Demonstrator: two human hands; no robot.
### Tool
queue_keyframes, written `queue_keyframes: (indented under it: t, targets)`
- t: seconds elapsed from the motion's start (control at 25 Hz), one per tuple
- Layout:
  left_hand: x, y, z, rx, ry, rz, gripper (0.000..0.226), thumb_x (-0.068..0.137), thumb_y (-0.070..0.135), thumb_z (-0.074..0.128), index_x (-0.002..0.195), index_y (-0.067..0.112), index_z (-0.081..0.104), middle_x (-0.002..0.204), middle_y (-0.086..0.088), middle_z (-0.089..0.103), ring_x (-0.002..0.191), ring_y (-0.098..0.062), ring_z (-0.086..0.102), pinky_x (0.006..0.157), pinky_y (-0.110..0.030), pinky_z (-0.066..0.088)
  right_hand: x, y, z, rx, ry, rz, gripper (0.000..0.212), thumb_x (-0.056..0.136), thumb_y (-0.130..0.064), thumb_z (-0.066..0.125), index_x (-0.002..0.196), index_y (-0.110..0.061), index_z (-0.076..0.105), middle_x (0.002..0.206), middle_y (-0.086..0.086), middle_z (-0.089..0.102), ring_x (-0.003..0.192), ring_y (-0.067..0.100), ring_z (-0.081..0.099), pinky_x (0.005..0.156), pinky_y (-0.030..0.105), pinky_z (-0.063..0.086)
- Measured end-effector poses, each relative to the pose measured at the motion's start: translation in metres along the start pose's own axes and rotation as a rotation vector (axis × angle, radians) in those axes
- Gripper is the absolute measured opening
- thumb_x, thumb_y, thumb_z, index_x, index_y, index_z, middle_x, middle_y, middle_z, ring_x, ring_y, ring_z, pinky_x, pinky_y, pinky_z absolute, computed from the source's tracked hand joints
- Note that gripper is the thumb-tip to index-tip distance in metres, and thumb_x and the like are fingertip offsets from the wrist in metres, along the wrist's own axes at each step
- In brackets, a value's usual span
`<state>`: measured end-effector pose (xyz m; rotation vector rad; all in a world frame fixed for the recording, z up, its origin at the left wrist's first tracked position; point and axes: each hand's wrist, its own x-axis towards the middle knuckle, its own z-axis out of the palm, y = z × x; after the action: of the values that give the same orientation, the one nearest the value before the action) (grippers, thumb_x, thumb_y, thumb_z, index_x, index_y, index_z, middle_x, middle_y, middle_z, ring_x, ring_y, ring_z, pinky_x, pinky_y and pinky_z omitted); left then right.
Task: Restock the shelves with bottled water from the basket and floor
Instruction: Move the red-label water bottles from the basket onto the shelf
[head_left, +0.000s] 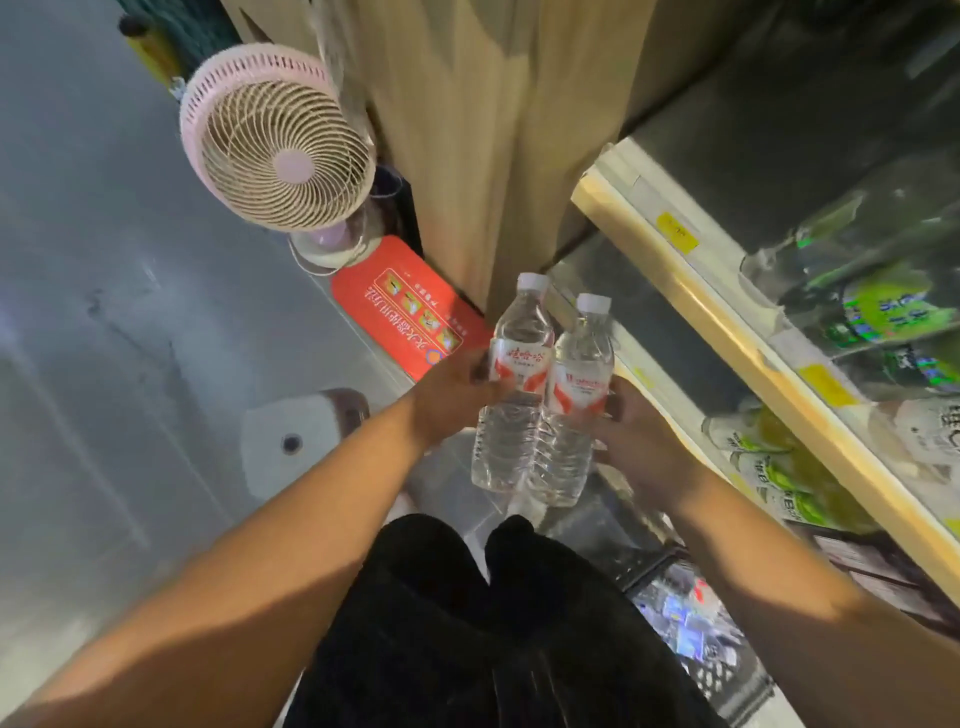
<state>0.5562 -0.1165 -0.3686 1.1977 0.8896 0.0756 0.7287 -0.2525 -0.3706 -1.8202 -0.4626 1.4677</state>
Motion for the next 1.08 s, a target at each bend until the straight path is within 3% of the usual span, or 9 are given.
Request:
queue_keyframes:
  t: [0.12,0.2,0.32,0.44,0.52,0.64,0.84,0.96,1.08]
  targets:
    - [0.026,-0.017,0.004,-0.013,0.084,-0.070,0.027,0.095,0.005,0.058,0.121,0.010,0.061,0.109,-0.006,0.069,0.093,-0.014,0.066,0.084,-0.030,0.054,0.031,0.014,-0.009,-0.040,0.009,0.035,0.081,0.063,-0.064,0.080,0.133,-0.038,0.049,0.122,-0.014,0.066,0.111,0.016,0.065,0.094,0.050,0.052]
    - [0.043,-0.031,0.002,-0.011,0.120,-0.112,0.025,0.095,0.008,0.059,0.120,0.010,0.063,0.105,-0.006,0.070,0.088,-0.014,0.065,0.074,-0.028,0.053,0.048,0.026,-0.007,-0.024,0.039,0.058,0.079,0.060,-0.062,0.078,0.130,-0.036,0.053,0.118,-0.013,0.068,0.108,0.016,0.066,0.092,0.052,0.053]
    - [0.068,-0.055,-0.004,0.011,0.115,-0.141,0.015,0.096,0.013,0.059,0.107,0.022,0.065,0.089,0.006,0.069,0.072,-0.003,0.063,0.059,-0.020,0.050,0.072,0.045,-0.001,-0.054,0.093,0.061,0.066,0.069,-0.054,0.076,0.128,-0.034,0.054,0.116,-0.013,0.068,0.107,0.014,0.065,0.090,0.048,0.054]
    - [0.096,-0.074,-0.004,0.082,0.093,-0.187,0.014,0.096,0.017,0.061,0.109,0.017,0.066,0.095,-0.006,0.067,0.069,-0.005,0.059,0.066,-0.027,0.049,0.091,0.067,-0.002,0.006,0.179,0.040,0.052,0.083,-0.033,0.074,0.131,-0.028,0.053,0.118,-0.011,0.067,0.108,0.013,0.065,0.089,0.041,0.053]
    - [0.113,-0.083,-0.001,0.085,0.077,-0.168,0.017,0.096,0.015,0.060,0.112,0.010,0.065,0.093,-0.012,0.067,0.058,-0.002,0.058,0.060,-0.022,0.050,0.104,0.078,-0.003,0.059,0.239,0.023,0.049,0.084,-0.029,0.074,0.128,-0.027,0.054,0.116,-0.011,0.068,0.106,0.012,0.065,0.088,0.039,0.053]
    - [0.137,-0.086,0.004,0.069,0.056,-0.143,0.018,0.097,0.012,0.058,0.113,0.007,0.062,0.074,0.004,0.066,0.040,0.004,0.050,0.041,-0.012,0.041,0.125,0.086,-0.011,0.080,0.337,-0.031,0.063,0.071,-0.040,0.081,0.127,-0.027,0.056,0.111,-0.011,0.070,0.103,0.013,0.067,0.090,0.042,0.054]
    - [0.161,-0.080,0.013,-0.079,-0.025,-0.210,0.009,0.098,0.020,0.058,0.100,0.019,0.067,0.070,0.010,0.071,0.057,-0.008,0.063,0.068,-0.032,0.054,0.145,0.080,-0.032,-0.011,0.407,-0.183,0.060,0.076,-0.033,0.081,0.125,-0.032,0.047,0.111,-0.017,0.062,0.100,-0.002,0.060,0.081,0.021,0.048]
    - [0.166,-0.076,0.012,-0.111,-0.037,-0.231,0.009,0.096,0.023,0.060,0.098,0.022,0.069,0.069,0.007,0.068,0.053,-0.012,0.062,0.082,-0.046,0.051,0.151,0.072,-0.034,-0.117,0.473,-0.283,0.056,0.076,-0.035,0.081,0.122,-0.035,0.048,0.115,-0.017,0.060,0.107,0.000,0.057,0.087,0.021,0.048]
    - [0.170,-0.076,0.007,-0.134,-0.058,-0.180,0.012,0.096,0.019,0.060,0.101,0.020,0.070,0.082,0.001,0.072,0.072,-0.020,0.066,0.087,-0.051,0.051,0.158,0.066,-0.036,-0.159,0.542,-0.362,0.056,0.079,-0.028,0.080,0.123,-0.037,0.046,0.119,-0.017,0.058,0.109,-0.004,0.054,0.090,0.016,0.044]
